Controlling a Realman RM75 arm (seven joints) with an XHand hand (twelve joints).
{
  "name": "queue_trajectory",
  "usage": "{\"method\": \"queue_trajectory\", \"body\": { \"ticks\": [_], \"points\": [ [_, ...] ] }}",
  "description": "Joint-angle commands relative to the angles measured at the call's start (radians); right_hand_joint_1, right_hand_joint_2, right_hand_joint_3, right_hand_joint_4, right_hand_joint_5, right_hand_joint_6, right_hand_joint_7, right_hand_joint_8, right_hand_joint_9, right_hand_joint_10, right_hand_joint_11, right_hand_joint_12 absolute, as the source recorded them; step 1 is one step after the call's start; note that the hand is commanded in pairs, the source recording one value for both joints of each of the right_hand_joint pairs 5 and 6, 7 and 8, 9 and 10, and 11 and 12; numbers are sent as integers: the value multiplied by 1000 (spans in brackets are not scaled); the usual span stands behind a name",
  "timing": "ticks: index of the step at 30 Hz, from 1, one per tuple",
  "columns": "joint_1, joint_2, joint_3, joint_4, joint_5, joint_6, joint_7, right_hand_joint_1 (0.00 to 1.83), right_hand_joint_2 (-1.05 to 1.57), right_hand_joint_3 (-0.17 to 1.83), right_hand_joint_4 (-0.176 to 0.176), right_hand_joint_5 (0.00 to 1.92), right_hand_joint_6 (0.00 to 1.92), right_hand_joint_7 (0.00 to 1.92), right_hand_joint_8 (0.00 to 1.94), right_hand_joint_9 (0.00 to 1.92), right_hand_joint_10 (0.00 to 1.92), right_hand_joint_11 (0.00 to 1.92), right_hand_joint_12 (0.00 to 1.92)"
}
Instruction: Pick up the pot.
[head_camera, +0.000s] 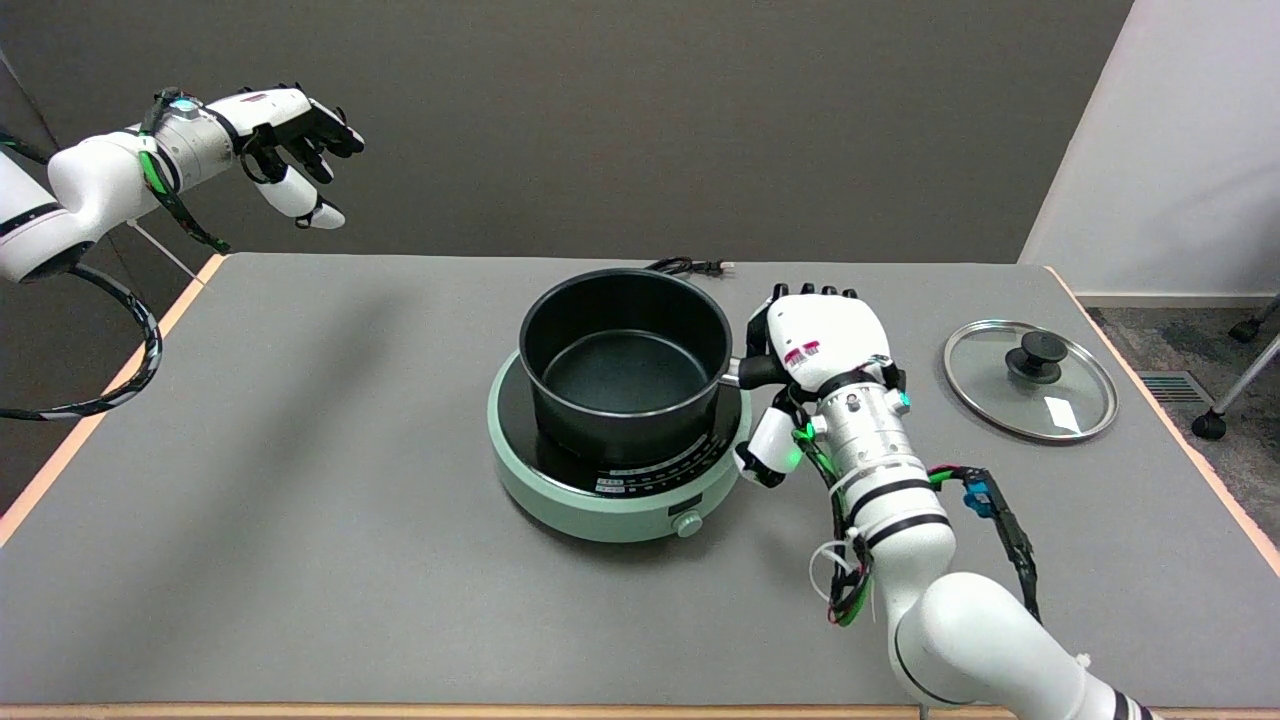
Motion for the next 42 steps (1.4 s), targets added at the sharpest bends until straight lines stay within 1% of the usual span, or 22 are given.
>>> {"method": "queue_trajectory", "body": {
  "ticks": [1,4,6,8,9,12,14,17,18,19,24,26,28,30,35,42],
  "points": [
    [-59,-19,-6,4,-78,12,-2,1194,-702,1708,8,1077,1077,1077,1077,1077,1077,1077,1077],
    [-59,-19,-6,4,-86,12,-2,1217,-695,1726,1,1099,1099,1099,1099,1099,1099,1099,1099],
    [-59,-19,-6,4,-86,12,-2,1243,-634,1692,-18,1156,1156,1156,1156,1156,1156,1156,1156],
    [-60,-19,-6,4,-86,13,-2,1272,-521,1582,-47,1241,1241,1241,1241,1241,1241,1241,1241],
    [-60,-19,-6,4,-83,18,-2,1276,-484,1543,-55,1266,1266,1266,1266,1266,1266,1266,1266],
    [-60,-19,-9,4,-79,30,-2,1276,-359,1371,-68,1315,1315,1315,1315,1315,1315,1315,1315],
    [-60,-19,-9,4,-84,23,-2,1268,-341,1339,-70,1324,1324,1324,1324,1324,1324,1324,1324],
    [-60,-19,-7,5,-86,19,-2,1267,-297,1229,-80,1358,1358,1358,1358,1358,1358,1358,1358],
    [-60,-19,-6,6,-86,18,-2,1271,-278,1146,-86,1381,1381,1381,1381,1381,1381,1381,1381],
    [-60,-19,-6,6,-86,18,-2,1270,-258,1120,-95,1415,1415,1415,1415,1415,1415,1415,1415],
    [-57,-19,-2,7,-86,18,13,1281,-263,1251,-102,1434,1434,1434,1434,1434,1434,1434,1434],
    [-57,-19,-1,7,-86,18,17,1315,-278,1503,-112,1446,1446,1446,1446,1446,1446,1446,1446],
    [-56,-19,1,8,-87,21,20,1322,-279,1602,-115,1451,1451,1451,1451,1451,1451,1451,1451],
    [-56,-19,2,9,-90,26,28,1322,-287,1833,-121,1446,1446,1446,1446,1446,1446,1446,1446],
    [-56,-13,5,7,-99,30,55,1305,-239,1833,-122,1425,1425,1425,1425,1425,1425,1425,1425],
    [-56,-13,8,5,-99,39,71,1305,-201,1833,-106,1377,1377,1377,1377,1377,1377,1377,1377]
  ]
}}
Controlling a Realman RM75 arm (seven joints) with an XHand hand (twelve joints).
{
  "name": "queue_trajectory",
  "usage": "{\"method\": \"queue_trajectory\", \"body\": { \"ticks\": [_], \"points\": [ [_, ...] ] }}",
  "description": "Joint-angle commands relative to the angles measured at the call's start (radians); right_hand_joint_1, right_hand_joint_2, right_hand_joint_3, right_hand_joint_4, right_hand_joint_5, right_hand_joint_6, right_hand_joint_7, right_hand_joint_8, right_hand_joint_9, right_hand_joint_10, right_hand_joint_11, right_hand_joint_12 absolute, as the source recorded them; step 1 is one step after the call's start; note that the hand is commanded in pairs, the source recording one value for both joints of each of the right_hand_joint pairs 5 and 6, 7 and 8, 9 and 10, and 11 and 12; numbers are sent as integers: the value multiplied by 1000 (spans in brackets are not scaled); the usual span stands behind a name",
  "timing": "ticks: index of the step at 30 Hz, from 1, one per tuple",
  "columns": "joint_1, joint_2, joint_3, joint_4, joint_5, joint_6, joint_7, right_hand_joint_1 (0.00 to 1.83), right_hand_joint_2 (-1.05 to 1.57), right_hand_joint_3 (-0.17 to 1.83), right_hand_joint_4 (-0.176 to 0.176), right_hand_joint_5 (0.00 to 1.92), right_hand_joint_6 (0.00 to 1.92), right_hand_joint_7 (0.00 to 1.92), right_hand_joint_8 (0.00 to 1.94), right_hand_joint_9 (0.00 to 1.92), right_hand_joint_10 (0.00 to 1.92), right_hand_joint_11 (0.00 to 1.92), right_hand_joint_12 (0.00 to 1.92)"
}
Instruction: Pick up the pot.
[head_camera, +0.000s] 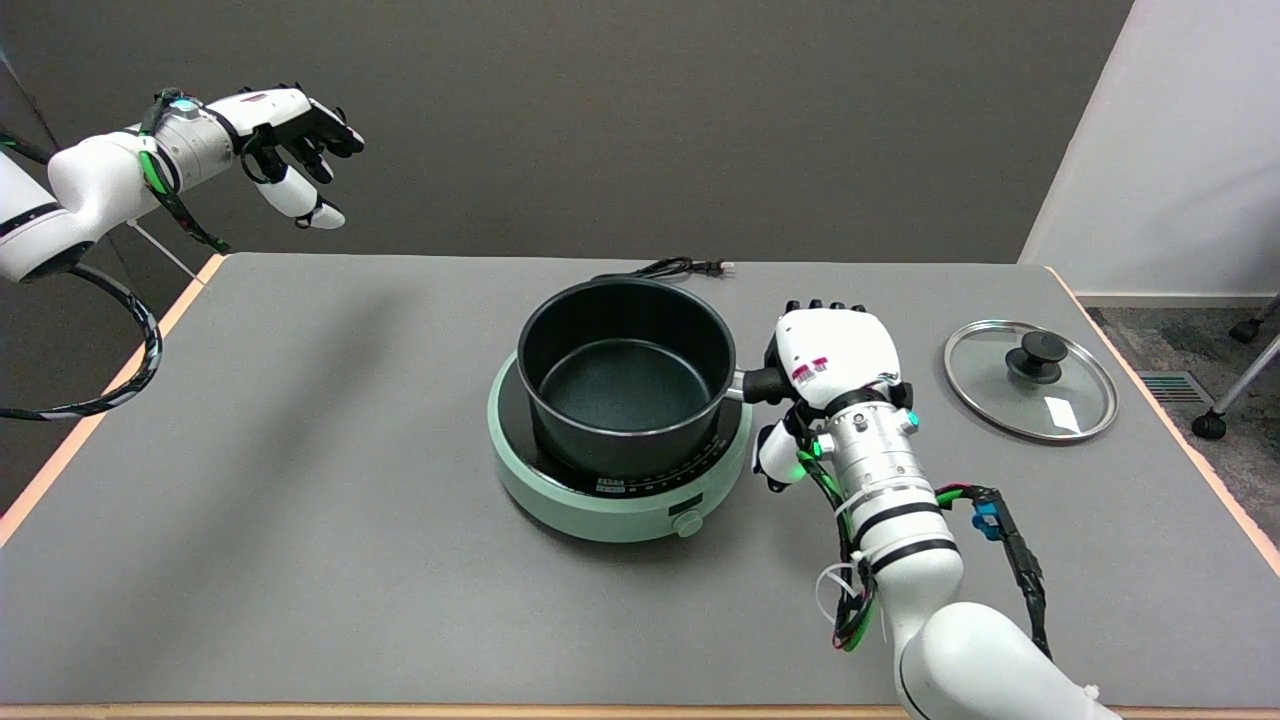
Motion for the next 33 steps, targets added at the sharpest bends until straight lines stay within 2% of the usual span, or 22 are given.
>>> {"method": "queue_trajectory", "body": {
  "ticks": [1,6,9,14,20,28,33],
  "points": [
    [-1,3,8,-2,-10,21,42,1310,-169,1833,-104,1370,1370,1370,1370,1370,1370,1370,1370],
    [-1,5,8,-5,-5,16,42,1335,-136,1833,-100,1356,1356,1356,1356,1356,1356,1356,1356],
    [-2,11,8,-5,-9,1,41,1347,-70,1833,-111,1379,1379,1379,1379,1379,1379,1379,1379],
    [-4,12,8,-3,0,7,42,1263,-150,1833,-104,1399,1399,1399,1399,1399,1399,1399,1399],
    [-7,12,5,-5,21,17,39,1236,-82,1833,-110,1436,1436,1436,1436,1436,1436,1436,1436],
    [-14,12,14,-6,20,22,47,1303,-318,1833,-128,1455,1455,1455,1455,1455,1455,1455,1455],
    [-6,16,29,-8,33,21,52,1357,-46,1833,-122,1445,1445,1445,1445,1445,1445,1445,1445]
  ]
}}
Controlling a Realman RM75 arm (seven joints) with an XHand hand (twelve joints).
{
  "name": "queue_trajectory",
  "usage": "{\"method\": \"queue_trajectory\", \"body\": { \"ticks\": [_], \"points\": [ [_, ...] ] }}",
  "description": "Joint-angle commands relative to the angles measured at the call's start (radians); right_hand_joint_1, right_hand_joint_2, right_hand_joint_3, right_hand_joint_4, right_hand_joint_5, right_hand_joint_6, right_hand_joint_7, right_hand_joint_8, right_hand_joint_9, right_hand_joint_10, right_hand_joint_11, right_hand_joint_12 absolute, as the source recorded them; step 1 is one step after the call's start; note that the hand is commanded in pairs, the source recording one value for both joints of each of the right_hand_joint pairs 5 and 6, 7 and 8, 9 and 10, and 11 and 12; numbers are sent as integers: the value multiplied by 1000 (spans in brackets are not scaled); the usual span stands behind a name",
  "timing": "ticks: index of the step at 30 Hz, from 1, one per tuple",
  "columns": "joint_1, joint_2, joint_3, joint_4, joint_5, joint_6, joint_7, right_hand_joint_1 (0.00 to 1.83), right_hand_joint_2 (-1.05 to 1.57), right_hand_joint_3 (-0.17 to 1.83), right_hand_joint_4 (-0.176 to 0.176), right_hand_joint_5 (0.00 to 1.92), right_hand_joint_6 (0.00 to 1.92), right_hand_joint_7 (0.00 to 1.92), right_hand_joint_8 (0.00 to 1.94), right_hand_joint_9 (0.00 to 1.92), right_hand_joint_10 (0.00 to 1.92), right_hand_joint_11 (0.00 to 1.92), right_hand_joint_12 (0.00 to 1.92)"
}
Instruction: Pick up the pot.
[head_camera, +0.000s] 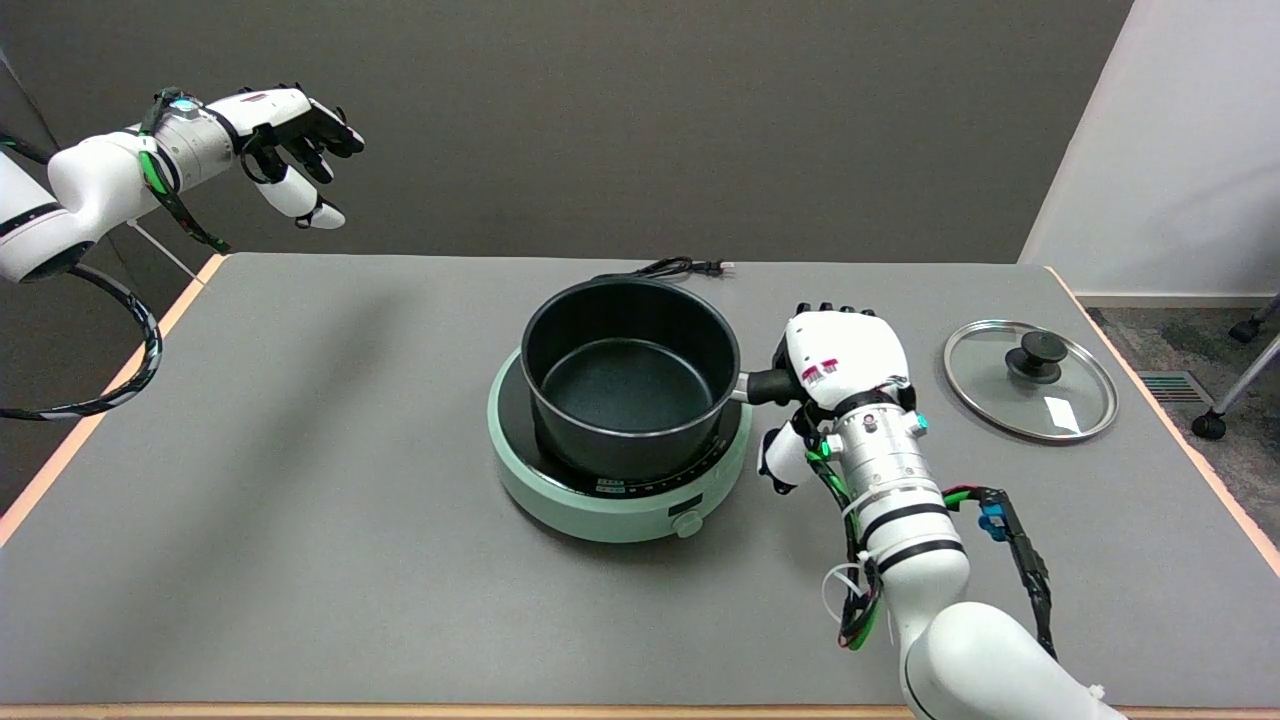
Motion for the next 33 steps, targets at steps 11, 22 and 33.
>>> {"method": "queue_trajectory", "body": {
  "ticks": [11,22,33],
  "points": [
    [20,11,43,-5,61,6,13,1378,4,864,-113,1490,1490,1490,1490,1490,1490,1490,1490],
    [28,16,44,-15,60,7,25,1419,342,873,-111,1469,1469,1469,1469,1469,1469,1469,1469],
    [28,17,29,-24,53,-2,28,1406,340,961,-111,1465,1465,1465,1465,1465,1465,1465,1465]
  ]
}}
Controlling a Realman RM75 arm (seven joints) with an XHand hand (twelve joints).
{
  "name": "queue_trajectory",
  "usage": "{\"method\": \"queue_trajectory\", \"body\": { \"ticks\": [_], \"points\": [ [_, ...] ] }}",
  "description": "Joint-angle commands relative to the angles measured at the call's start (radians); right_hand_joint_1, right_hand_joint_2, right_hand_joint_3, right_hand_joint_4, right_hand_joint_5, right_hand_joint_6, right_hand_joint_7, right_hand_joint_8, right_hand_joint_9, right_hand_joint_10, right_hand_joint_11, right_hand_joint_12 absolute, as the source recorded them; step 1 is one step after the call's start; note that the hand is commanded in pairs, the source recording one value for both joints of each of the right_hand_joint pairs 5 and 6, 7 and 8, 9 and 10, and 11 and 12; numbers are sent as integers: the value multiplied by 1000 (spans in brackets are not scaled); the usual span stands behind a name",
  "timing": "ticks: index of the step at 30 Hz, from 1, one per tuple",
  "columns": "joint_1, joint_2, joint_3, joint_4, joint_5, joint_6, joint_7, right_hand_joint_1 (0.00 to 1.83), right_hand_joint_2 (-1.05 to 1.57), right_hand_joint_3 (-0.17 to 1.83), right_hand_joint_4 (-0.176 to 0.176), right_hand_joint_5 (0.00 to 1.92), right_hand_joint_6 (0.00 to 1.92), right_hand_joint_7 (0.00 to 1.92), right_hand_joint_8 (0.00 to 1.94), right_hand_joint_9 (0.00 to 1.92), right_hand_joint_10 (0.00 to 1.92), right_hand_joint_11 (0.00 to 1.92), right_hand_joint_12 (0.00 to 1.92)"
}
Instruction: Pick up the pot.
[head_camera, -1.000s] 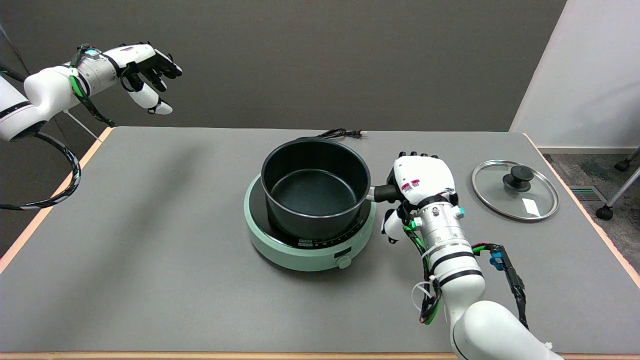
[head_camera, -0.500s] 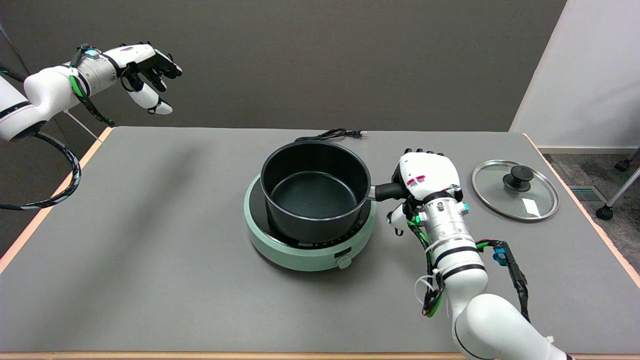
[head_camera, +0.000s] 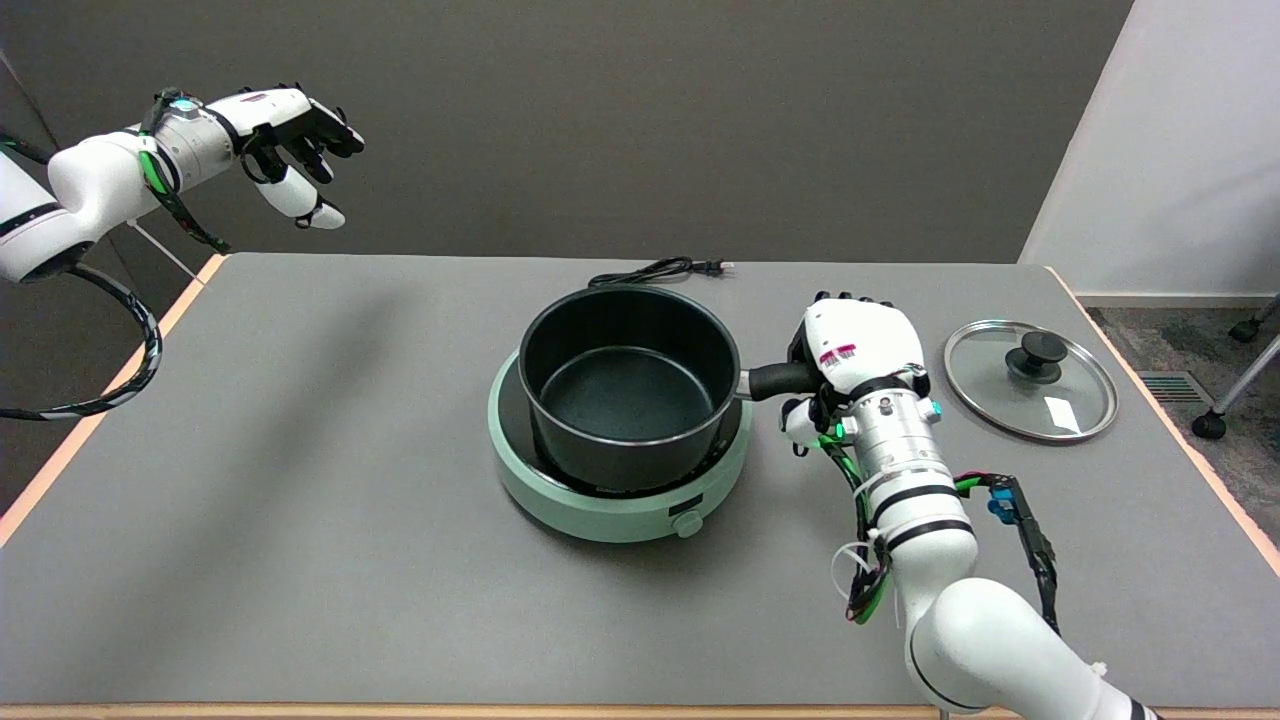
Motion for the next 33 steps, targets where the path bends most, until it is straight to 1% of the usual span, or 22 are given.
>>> {"method": "queue_trajectory", "body": {
  "ticks": [1,5,8,9,10,12,13,15,17,18,20,22,24,25,26,27,28,30,33],
  "points": [
    [5,3,-11,-10,0,-8,3,1405,337,966,-110,1464,1464,1464,1464,1464,1464,1464,1464],
    [5,3,-14,1,-3,-13,2,1399,309,1008,-107,1455,1455,1455,1455,1455,1455,1455,1455],
    [6,3,-12,6,-28,-30,2,1389,224,1141,-87,1386,1386,1386,1386,1386,1386,1386,1386],
    [6,3,-13,7,-32,-34,2,1377,159,1265,-75,1344,1344,1344,1344,1344,1344,1344,1344],
    [6,3,-14,8,-36,-36,2,1352,76,1436,-61,1298,1298,1298,1298,1298,1298,1298,1298],
    [6,3,-16,9,-38,-36,4,1307,-79,1672,-59,1282,1282,1282,1282,1282,1282,1282,1282],
    [6,2,-17,9,-38,-36,8,1286,-158,1766,-61,1282,1282,1282,1282,1282,1282,1282,1282],
    [6,1,-18,6,-36,-36,9,1238,-224,1828,-68,1301,1301,1301,1301,1301,1301,1301,1301],
    [6,0,-18,3,-28,-36,10,1218,-205,1810,-72,1322,1322,1322,1322,1322,1322,1322,1322],
    [6,-3,-18,3,-22,-35,11,1208,-168,1770,-73,1333,1333,1333,1333,1333,1333,1333,1333],
    [6,-5,-17,6,-9,-31,12,1177,-33,1604,-75,1356,1356,1356,1356,1356,1356,1356,1356],
    [8,-5,-15,9,12,-36,12,1153,11,1510,-79,1373,1373,1373,1373,1373,1373,1373,1373],
    [9,-3,-15,7,20,-36,11,1120,-54,1442,-106,1488,1488,1488,1488,1488,1488,1488,1488],
    [9,-2,-16,6,17,-37,9,1111,-70,1404,-110,1546,1546,1546,1546,1546,1546,1546,1546],
    [9,-2,-17,4,8,-45,9,1115,-37,1334,-108,1594,1594,1594,1594,1594,1594,1594,1594],
    [9,0,-16,3,-3,-61,7,1138,31,1180,-100,1655,1655,1655,1655,1655,1655,1655,1655],
    [9,1,-15,2,-13,-70,5,1161,53,1093,-97,1683,1683,1683,1683,1683,1683,1683,1683],
    [7,4,-16,1,-17,-76,6,1183,50,1090,-98,1695,1695,1695,1695,1695,1695,1695,1695],
    [7,9,-15,1,-18,-78,6,1186,55,1137,-95,1710,1710,1710,1710,1710,1710,1710,1710]
  ]
}}
